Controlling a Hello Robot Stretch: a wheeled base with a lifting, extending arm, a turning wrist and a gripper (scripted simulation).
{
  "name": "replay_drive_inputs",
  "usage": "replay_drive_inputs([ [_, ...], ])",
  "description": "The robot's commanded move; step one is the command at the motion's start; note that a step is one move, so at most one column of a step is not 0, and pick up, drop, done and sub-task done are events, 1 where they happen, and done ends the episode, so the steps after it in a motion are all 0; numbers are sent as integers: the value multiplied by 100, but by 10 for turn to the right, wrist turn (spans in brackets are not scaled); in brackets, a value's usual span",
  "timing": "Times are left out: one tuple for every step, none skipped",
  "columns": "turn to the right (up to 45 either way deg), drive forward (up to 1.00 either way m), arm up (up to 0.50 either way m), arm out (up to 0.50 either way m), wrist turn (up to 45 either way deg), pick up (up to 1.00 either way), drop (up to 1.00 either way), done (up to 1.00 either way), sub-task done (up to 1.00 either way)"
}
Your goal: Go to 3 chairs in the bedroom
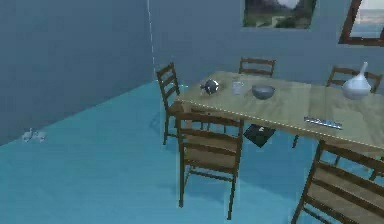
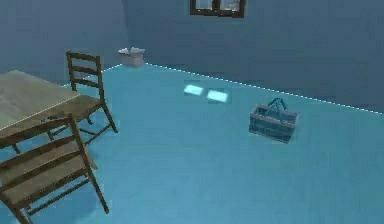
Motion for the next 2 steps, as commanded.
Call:
replay_drive_inputs([
  [300, 0, 0, 0, 0, 0, 0, 0, 0],
  [0, 25, 0, 0, 0, 0, 0, 0, 0],
])
